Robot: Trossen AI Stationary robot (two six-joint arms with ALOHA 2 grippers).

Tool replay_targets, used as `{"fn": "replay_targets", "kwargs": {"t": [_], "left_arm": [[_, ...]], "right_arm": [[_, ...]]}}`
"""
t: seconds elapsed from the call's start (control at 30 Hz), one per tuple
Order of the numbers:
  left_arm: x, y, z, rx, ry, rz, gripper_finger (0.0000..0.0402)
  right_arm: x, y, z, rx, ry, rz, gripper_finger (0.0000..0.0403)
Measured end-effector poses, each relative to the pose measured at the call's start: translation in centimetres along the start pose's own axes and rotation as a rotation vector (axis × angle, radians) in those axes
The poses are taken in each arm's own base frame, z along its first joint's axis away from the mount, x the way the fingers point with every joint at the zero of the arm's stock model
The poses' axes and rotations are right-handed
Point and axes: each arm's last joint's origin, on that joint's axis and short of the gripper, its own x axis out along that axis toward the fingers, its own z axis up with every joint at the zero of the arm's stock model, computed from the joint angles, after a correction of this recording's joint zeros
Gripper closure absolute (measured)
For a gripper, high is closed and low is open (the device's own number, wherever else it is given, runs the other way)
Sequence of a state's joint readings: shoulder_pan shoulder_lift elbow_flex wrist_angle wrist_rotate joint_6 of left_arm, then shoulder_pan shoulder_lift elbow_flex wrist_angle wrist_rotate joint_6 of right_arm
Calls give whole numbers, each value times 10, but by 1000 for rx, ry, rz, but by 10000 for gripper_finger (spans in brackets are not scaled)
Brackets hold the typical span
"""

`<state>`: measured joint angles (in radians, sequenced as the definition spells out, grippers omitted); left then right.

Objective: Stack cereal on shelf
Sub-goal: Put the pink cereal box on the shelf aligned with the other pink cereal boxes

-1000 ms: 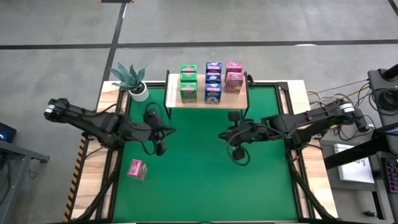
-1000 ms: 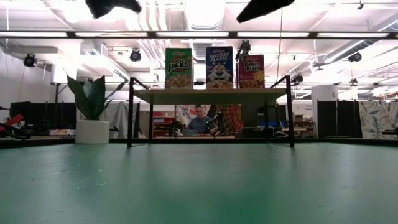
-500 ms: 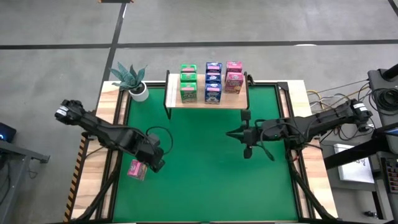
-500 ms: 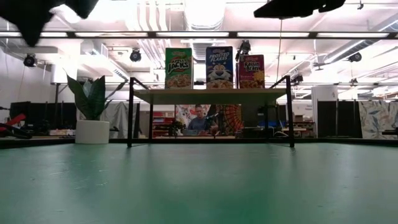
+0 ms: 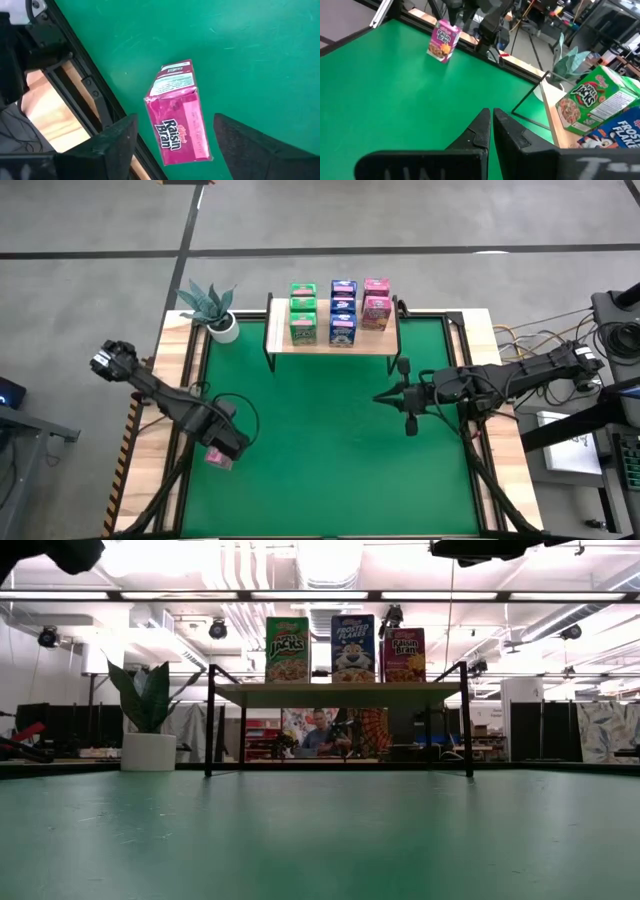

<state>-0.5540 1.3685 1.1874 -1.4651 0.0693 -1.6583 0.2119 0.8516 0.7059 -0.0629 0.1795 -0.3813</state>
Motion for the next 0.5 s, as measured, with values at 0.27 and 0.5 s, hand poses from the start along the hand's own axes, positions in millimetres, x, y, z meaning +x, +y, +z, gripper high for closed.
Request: {"fn": "replay_targets", "kwargs": {"t": [0.27, 0.5], "left_arm": [[15, 2, -14, -43, -18, 26, 151], [23, -1, -16, -44, -45, -14, 163]], "right_arm": [[0, 0, -1, 1, 12, 5, 394], [0, 0, -1, 5, 10, 3, 394]]}}
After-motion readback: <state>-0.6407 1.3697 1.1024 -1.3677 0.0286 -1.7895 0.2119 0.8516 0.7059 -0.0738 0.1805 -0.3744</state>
